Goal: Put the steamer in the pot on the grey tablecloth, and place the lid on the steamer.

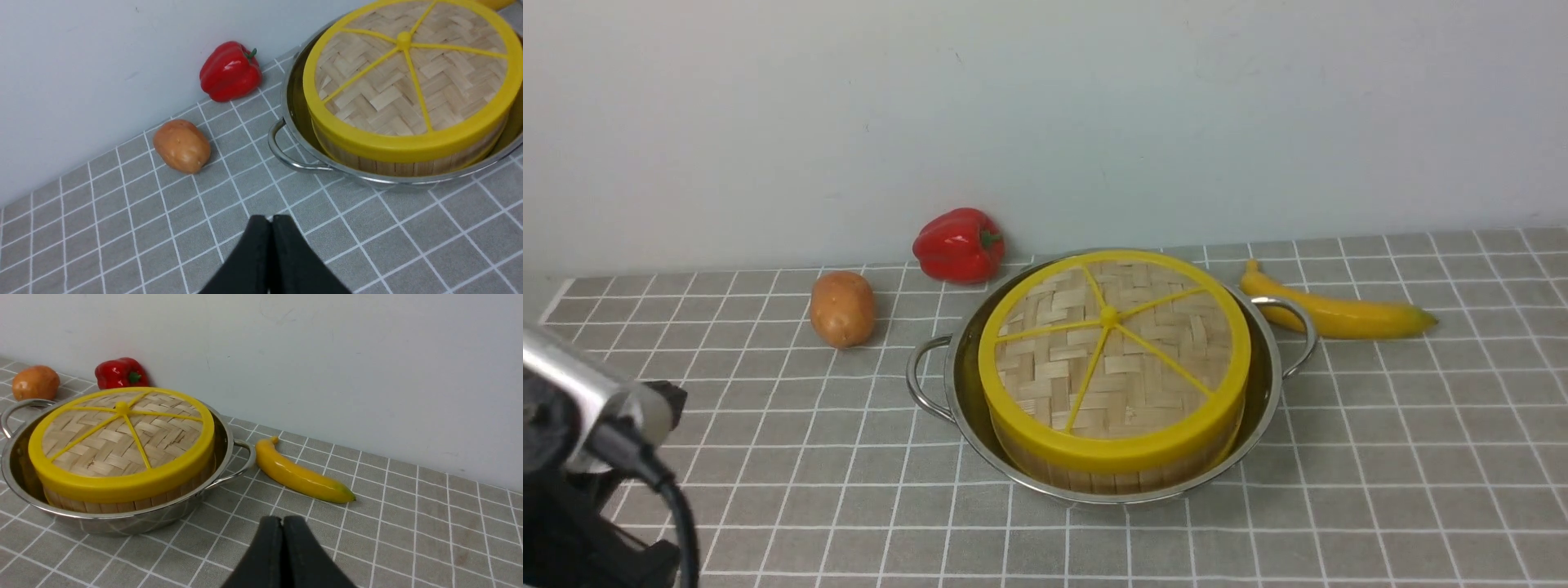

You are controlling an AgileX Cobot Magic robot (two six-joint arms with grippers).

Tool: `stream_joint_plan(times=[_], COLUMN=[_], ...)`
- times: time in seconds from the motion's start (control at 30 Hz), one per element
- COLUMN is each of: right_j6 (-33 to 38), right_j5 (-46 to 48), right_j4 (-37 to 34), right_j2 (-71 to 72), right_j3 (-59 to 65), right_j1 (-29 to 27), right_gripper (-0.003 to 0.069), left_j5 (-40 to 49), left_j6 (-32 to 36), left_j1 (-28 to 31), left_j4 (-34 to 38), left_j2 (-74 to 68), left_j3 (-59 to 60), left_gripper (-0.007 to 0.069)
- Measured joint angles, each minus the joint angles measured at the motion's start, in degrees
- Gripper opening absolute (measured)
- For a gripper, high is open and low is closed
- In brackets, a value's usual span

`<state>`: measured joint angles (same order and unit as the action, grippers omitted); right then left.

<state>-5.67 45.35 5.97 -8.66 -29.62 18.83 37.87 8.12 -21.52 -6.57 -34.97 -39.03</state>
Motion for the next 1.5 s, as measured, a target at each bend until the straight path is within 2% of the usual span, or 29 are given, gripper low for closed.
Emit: stream_joint_plan(times=[0.47,0.57,0.67,0.7,0.77,0.87,0.93,1.07,1.17,1.3,1.5], right_j6=[0.00,0.00,0.00,0.00,0.00,0.00,0.00,0.00,0.00,0.00,0.00], right_j5=[0.00,0.00,0.00,0.00,0.00,-0.06,-0.06,-0.06,-0.06,-0.17,-0.18], right_j4=[-2.90,-2.90,-2.90,-2.90,-2.90,-2.90,-2.90,-2.90,-2.90,-2.90,-2.90], right_j2=[0.00,0.06,0.06,0.06,0.06,0.06,0.06,0.06,0.06,0.06,0.06], right_j3=[0.00,0.02,0.02,0.02,0.02,0.02,0.02,0.02,0.02,0.02,0.02], right_j1=[0.00,0.00,0.00,0.00,0.00,0.00,0.00,0.00,0.00,0.00,0.00], right_gripper=[0.0029,0.0044,0.0068,0.0071,0.0090,0.0111,0.0118,0.0136,0.0149,0.0163,0.0179], left_j5=[-0.39,-0.39,-0.43,-0.43,-0.43,-1.50,-3.57,-16.08,-21.26,-22.64,-19.32], left_j6=[-0.43,-0.43,-1.64,-1.89,-3.41,-4.17,-4.27,-4.27,-4.67,-6.10,-6.50], left_j1=[0.04,2.05,10.75,10.75,16.88,21.31,22.20,22.64,22.71,22.71,22.71], left_j4=[0.00,-0.57,-0.92,-0.92,-0.92,-0.92,-0.92,-1.15,-1.15,-1.15,-1.40], left_j2=[2.14,3.85,10.21,10.63,16.05,23.04,26.13,33.53,34.68,34.93,34.99], left_j3=[0.07,0.66,3.89,4.19,9.37,16.43,19.72,30.94,35.99,39.35,39.46], left_gripper=[0.0012,0.0012,0.0012,0.0012,0.0012,0.0013,0.0015,0.0022,0.0023,0.0033,0.0043])
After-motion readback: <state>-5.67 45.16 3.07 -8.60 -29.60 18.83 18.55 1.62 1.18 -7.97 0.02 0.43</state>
